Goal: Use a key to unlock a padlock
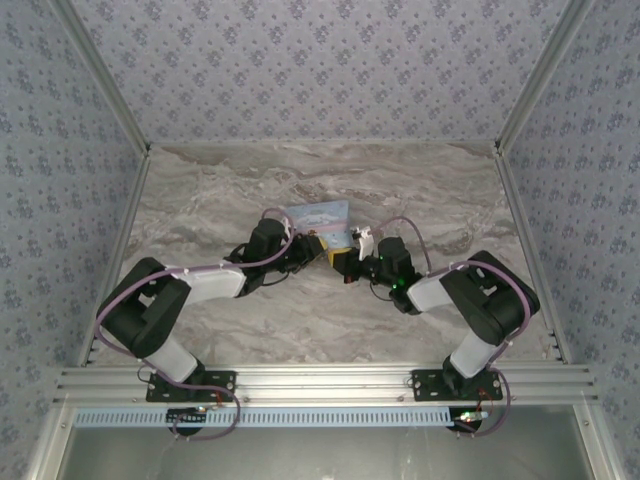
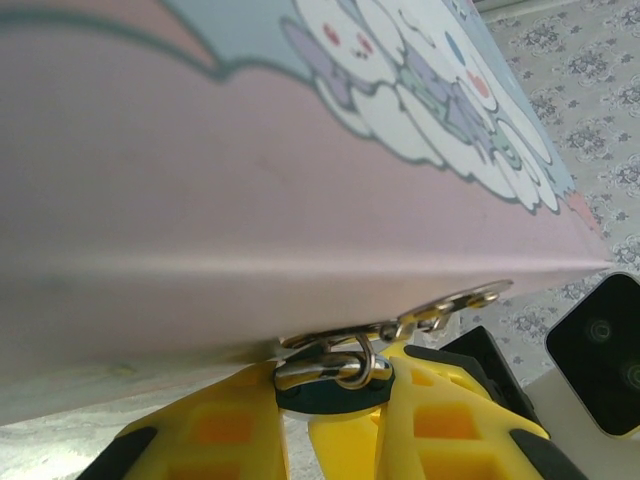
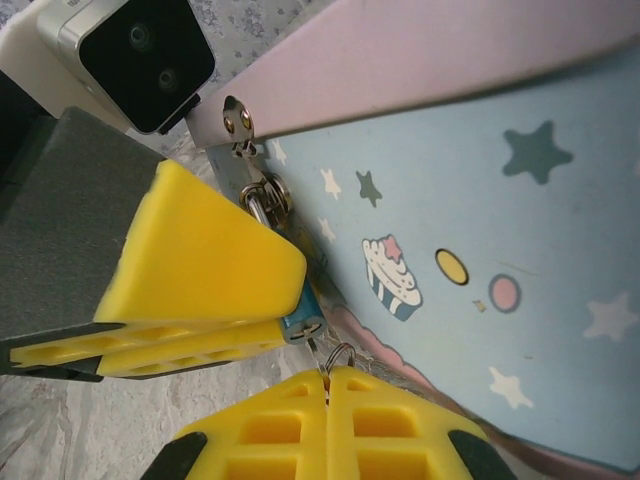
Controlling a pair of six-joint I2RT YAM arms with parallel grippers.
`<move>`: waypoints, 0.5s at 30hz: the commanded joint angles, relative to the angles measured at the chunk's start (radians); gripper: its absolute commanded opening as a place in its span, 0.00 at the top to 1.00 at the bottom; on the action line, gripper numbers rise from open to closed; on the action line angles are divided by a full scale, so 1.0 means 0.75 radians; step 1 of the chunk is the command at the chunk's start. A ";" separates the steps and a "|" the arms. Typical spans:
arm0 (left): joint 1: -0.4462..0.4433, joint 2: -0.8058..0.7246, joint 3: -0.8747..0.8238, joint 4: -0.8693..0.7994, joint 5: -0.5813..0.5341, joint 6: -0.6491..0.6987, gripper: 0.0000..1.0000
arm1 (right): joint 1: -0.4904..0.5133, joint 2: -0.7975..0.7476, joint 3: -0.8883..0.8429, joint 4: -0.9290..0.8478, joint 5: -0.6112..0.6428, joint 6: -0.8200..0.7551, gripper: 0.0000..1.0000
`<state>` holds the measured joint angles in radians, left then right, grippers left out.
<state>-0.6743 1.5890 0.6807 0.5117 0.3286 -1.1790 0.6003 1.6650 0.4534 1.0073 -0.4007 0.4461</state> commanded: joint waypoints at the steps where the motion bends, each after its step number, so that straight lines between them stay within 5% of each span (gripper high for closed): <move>1: -0.029 0.051 0.039 0.015 0.095 0.014 0.83 | 0.038 0.009 0.085 0.115 -0.013 0.036 1.00; 11: -0.028 0.143 0.067 0.006 0.056 0.023 0.82 | 0.060 0.090 0.017 0.131 0.094 0.220 1.00; 15: -0.029 0.186 0.070 0.037 0.028 0.007 0.74 | 0.077 0.138 -0.010 0.068 0.184 0.383 1.00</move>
<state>-0.6769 1.7054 0.7063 0.5201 0.3256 -1.1763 0.6346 1.7515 0.4477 1.0027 -0.2977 0.6201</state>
